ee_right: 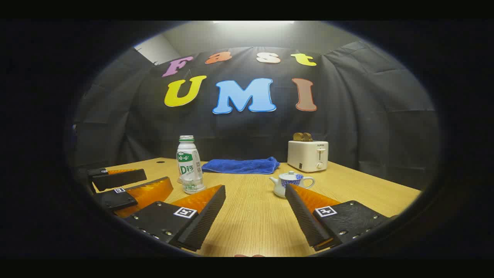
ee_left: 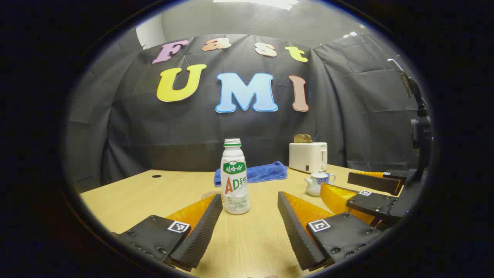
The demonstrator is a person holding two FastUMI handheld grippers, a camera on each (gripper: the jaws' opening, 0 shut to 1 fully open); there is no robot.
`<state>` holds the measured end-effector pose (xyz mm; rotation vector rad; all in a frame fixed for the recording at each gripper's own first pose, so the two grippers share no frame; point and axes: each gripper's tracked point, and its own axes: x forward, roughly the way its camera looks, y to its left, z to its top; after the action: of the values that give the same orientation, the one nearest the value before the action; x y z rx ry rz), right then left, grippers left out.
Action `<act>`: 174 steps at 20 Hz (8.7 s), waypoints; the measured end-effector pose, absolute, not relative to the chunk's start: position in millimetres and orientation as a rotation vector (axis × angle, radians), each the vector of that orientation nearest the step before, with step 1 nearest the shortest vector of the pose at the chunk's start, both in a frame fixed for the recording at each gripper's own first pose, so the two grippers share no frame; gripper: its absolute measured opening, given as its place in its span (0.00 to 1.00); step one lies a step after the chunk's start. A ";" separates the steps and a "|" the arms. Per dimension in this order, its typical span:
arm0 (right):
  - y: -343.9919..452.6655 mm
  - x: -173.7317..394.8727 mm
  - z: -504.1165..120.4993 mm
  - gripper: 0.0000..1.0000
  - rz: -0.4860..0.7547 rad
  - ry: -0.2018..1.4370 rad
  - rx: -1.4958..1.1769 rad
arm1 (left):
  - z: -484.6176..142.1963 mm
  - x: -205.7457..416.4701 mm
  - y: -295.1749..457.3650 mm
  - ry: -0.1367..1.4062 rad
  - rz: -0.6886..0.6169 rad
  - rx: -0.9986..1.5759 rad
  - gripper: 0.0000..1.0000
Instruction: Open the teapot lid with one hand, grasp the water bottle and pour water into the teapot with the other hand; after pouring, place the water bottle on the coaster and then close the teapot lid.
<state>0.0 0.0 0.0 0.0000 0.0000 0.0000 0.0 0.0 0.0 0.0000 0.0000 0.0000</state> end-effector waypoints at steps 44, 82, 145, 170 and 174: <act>-89.6 150.4 -3.4 0.62 -0.057 0.199 0.053 | 24.8 106.6 31.9 0.018 -0.078 -0.002 1.00; -67.6 117.1 40.0 0.01 0.092 0.058 0.050 | -27.0 162.8 30.1 0.178 -0.106 -0.014 0.77; -110.8 -48.6 11.6 0.01 0.033 0.018 0.180 | -36.5 224.1 -105.6 0.234 -0.159 1.419 0.82; -111.0 -49.6 11.0 0.01 0.040 0.024 0.202 | -17.4 219.0 -114.7 0.208 -0.168 1.720 0.76; -111.1 -49.9 10.8 0.01 0.040 0.023 0.203 | -15.9 219.1 -115.0 0.206 -0.171 1.731 0.75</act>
<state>-49.9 -111.1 10.8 0.2033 0.0229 0.0405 219.1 -115.0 -15.9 1.7313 0.2063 -0.1710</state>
